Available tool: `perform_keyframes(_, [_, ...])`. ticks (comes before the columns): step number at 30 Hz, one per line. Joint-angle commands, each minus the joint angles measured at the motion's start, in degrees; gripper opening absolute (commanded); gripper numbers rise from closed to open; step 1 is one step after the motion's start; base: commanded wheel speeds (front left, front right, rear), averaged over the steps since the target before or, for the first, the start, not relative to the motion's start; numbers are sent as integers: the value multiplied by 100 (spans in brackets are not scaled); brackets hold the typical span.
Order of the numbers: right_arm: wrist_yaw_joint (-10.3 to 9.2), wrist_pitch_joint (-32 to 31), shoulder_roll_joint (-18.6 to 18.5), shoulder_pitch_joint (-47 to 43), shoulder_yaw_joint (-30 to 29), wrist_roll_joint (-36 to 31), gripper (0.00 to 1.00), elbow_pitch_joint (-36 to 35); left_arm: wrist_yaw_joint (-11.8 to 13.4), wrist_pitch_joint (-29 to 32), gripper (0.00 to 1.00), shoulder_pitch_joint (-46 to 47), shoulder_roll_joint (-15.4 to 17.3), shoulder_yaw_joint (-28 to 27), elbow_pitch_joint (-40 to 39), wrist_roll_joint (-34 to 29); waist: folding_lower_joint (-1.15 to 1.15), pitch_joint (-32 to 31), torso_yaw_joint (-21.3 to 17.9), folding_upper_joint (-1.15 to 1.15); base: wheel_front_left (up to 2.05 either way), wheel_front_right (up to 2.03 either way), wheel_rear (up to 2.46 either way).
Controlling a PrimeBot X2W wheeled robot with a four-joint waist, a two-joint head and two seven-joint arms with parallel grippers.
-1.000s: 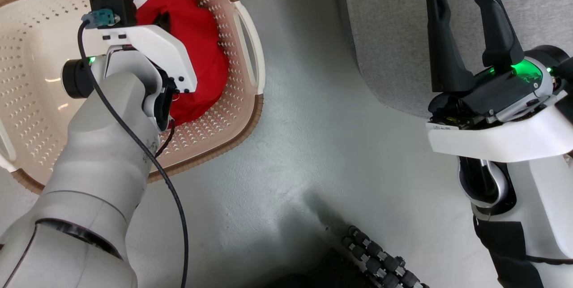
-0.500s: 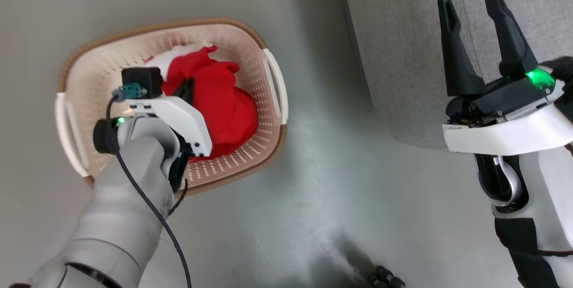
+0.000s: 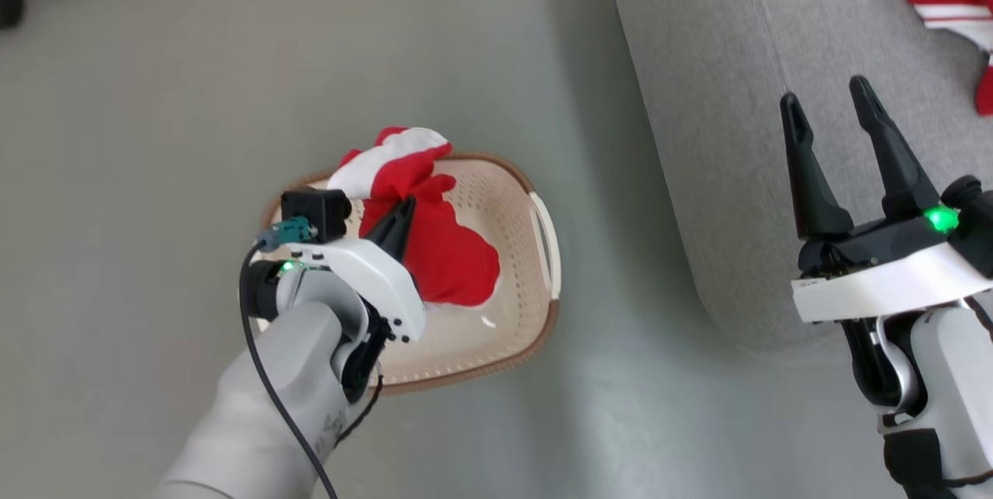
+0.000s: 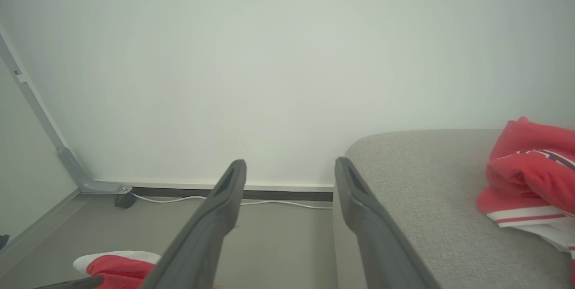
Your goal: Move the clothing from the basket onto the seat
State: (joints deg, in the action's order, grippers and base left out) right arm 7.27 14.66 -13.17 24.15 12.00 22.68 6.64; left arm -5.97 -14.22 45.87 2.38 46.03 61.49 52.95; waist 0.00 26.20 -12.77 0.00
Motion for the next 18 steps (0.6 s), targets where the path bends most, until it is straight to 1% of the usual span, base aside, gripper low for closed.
perform_keyframes(1, [22,34,-83,-232,15,-76,100,-24,8,-76,0,-231,51,-219,-307,-133,0,-587,350,0,0,0,0])
perform_keyframes(4, [22,34,-68,-370,-41,-103,100,53,12,-76,0,-450,51,-355,-536,-308,0,-847,458,0,0,0,0])
perform_keyframes(9, [22,34,-21,-599,-134,-95,100,165,-31,-77,0,-841,50,-735,-1046,-427,0,-1224,633,0,0,0,0])
perform_keyframes(17, [22,34,55,-933,-281,-185,100,366,-63,-77,0,-1411,50,-1213,-1687,-1023,0,-1832,847,0,0,0,0])
perform_keyframes(18, [22,34,55,-933,-281,-185,100,366,-63,-77,0,-1411,50,-1213,-1687,-1023,0,-1832,847,0,0,0,0])
